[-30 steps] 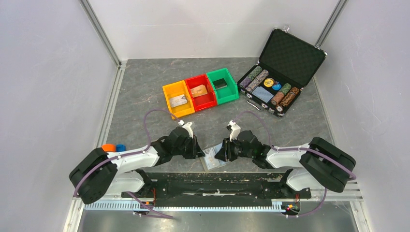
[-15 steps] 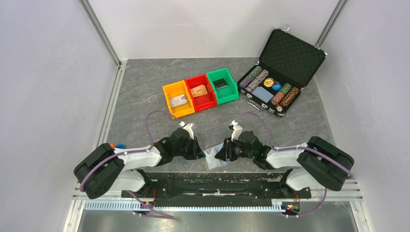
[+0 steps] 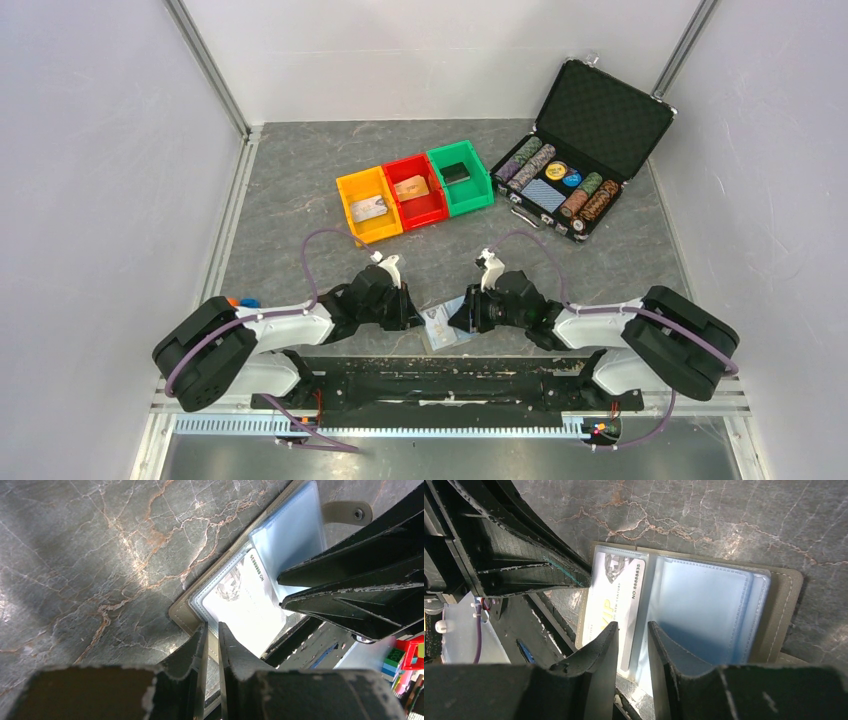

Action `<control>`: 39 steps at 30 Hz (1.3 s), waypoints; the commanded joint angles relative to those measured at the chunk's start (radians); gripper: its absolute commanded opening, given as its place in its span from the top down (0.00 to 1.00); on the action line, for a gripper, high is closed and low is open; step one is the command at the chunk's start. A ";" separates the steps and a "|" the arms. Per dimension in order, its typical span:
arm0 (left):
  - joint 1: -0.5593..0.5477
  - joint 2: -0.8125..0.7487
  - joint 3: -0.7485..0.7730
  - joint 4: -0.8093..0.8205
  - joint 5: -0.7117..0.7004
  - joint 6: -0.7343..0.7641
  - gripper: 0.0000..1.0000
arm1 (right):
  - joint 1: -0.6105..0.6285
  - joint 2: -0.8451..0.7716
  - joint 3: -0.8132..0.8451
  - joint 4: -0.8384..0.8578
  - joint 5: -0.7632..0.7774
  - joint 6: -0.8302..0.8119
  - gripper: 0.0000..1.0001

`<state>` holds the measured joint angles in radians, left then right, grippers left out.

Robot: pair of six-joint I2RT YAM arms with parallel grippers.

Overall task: Take the credit cards out of the card holder
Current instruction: Remove the credit card from the card holder.

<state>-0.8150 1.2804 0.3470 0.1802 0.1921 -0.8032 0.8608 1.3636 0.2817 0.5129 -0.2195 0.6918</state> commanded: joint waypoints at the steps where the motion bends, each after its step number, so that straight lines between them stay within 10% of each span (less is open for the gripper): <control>1: 0.000 0.013 0.009 -0.018 -0.025 -0.019 0.80 | -0.003 0.031 0.008 0.048 -0.024 0.011 0.69; 21: -0.001 0.025 -0.026 0.045 -0.002 -0.057 0.86 | -0.039 0.148 -0.029 0.251 -0.142 0.115 0.73; 31: -0.001 0.026 -0.034 0.051 -0.006 -0.060 0.85 | -0.067 0.163 -0.070 0.365 -0.176 0.161 0.99; 39: -0.001 0.042 -0.019 -0.012 -0.069 -0.037 0.84 | -0.109 0.117 -0.123 0.351 -0.167 0.177 1.00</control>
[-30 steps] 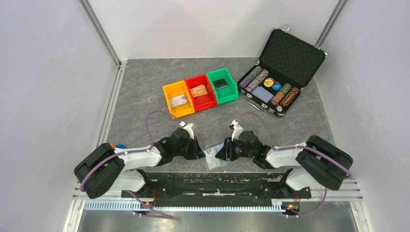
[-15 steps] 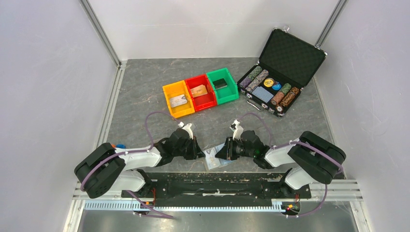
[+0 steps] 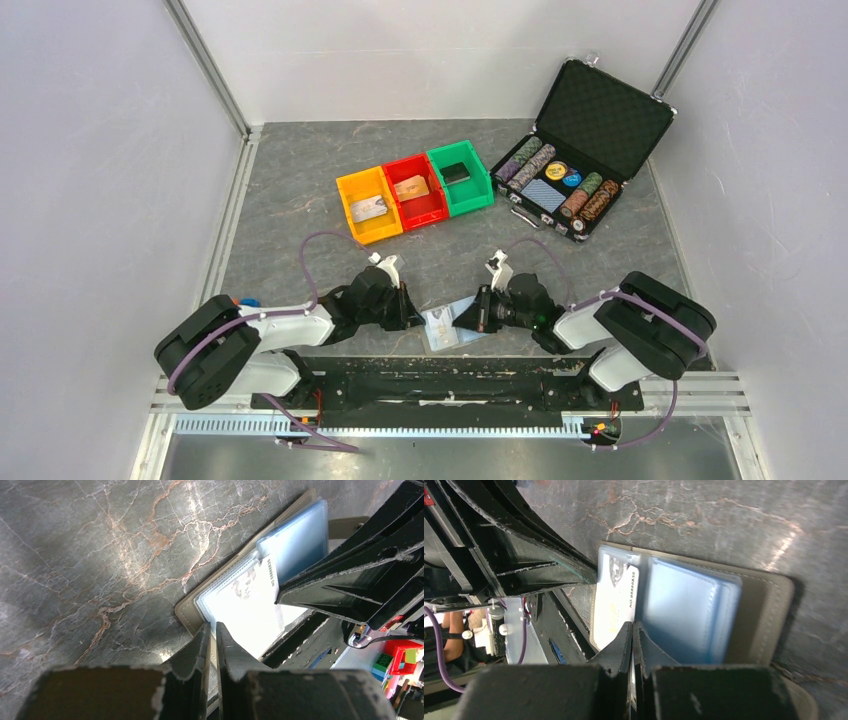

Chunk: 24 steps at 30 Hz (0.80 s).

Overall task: Take the credit cards out of the card holder
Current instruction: Remove the credit card from the card holder.

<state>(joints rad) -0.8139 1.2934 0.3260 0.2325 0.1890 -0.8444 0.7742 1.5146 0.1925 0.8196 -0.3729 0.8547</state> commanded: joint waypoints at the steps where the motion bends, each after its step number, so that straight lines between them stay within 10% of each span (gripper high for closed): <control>1: -0.001 0.033 0.010 -0.080 -0.069 0.011 0.84 | -0.029 -0.043 -0.042 0.041 -0.014 0.015 1.00; 24: -0.001 -0.020 0.091 -0.153 -0.037 0.025 0.70 | -0.179 -0.408 -0.068 -0.314 0.024 -0.114 1.00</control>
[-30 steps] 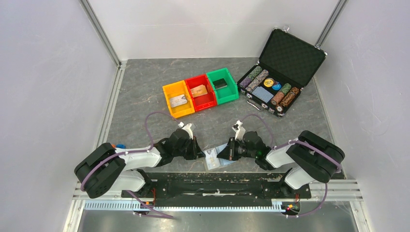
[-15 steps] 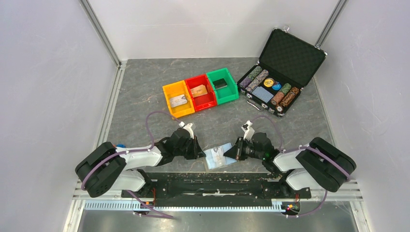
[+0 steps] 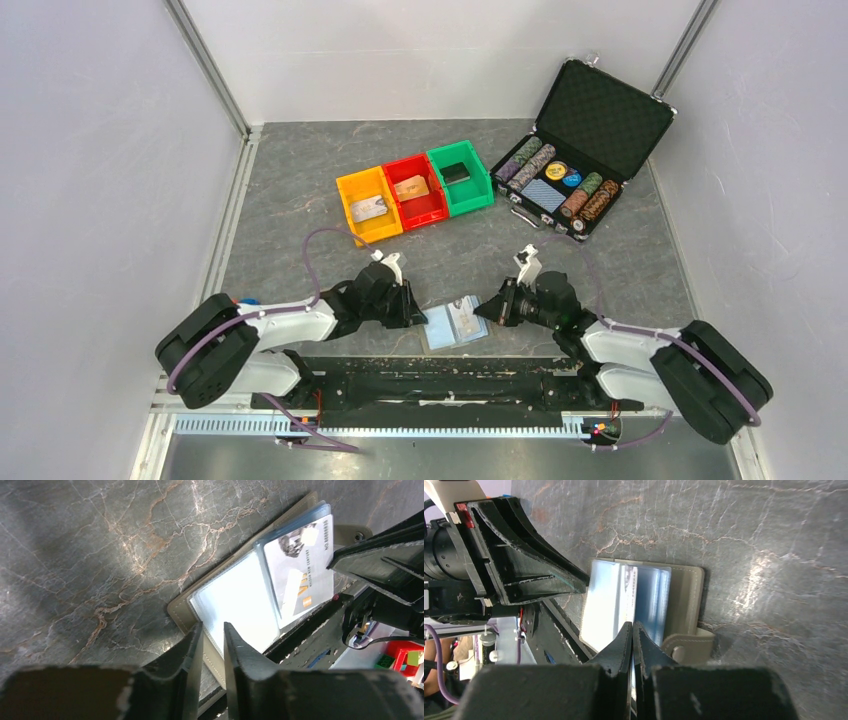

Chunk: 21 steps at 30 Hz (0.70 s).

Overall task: Take the credit cards out of the card holder
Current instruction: Remove the credit card from the card holder.

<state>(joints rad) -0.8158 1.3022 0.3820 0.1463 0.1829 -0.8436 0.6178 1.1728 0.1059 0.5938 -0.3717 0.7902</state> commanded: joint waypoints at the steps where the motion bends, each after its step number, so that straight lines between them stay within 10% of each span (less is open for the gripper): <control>1: 0.001 -0.038 0.044 -0.071 -0.021 0.020 0.66 | -0.029 -0.083 0.021 -0.099 0.018 -0.052 1.00; 21: 0.000 -0.090 0.073 0.184 0.134 -0.079 0.38 | -0.049 -0.216 0.005 -0.011 -0.077 0.082 1.00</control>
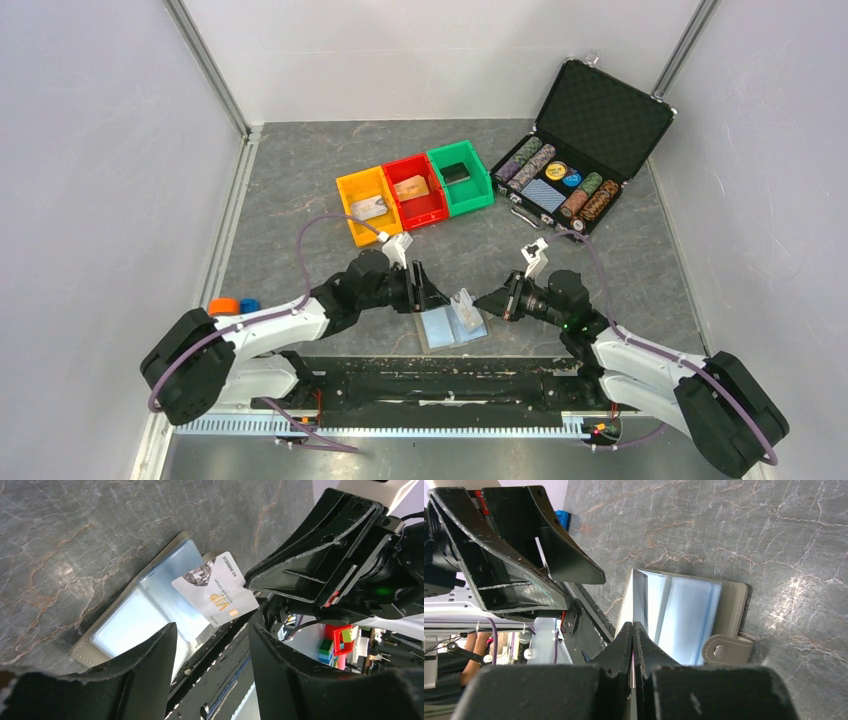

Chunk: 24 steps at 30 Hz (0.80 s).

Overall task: Take the credit cards out of the card holder
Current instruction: Remove the credit card from the card holder.

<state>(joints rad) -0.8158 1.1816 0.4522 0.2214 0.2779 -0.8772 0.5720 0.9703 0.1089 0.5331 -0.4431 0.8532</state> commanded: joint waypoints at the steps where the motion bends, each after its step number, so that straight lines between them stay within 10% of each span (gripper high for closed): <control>1: 0.000 0.042 0.004 0.112 0.036 -0.043 0.38 | -0.004 -0.012 0.004 0.028 0.010 0.004 1.00; 24: -0.022 0.155 -0.121 0.593 0.131 -0.164 0.23 | -0.004 -0.098 -0.058 0.231 -0.018 0.222 1.00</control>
<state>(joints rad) -0.8276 1.3174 0.3607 0.6098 0.3904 -0.9695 0.5720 0.8902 0.0719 0.6594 -0.4515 1.0069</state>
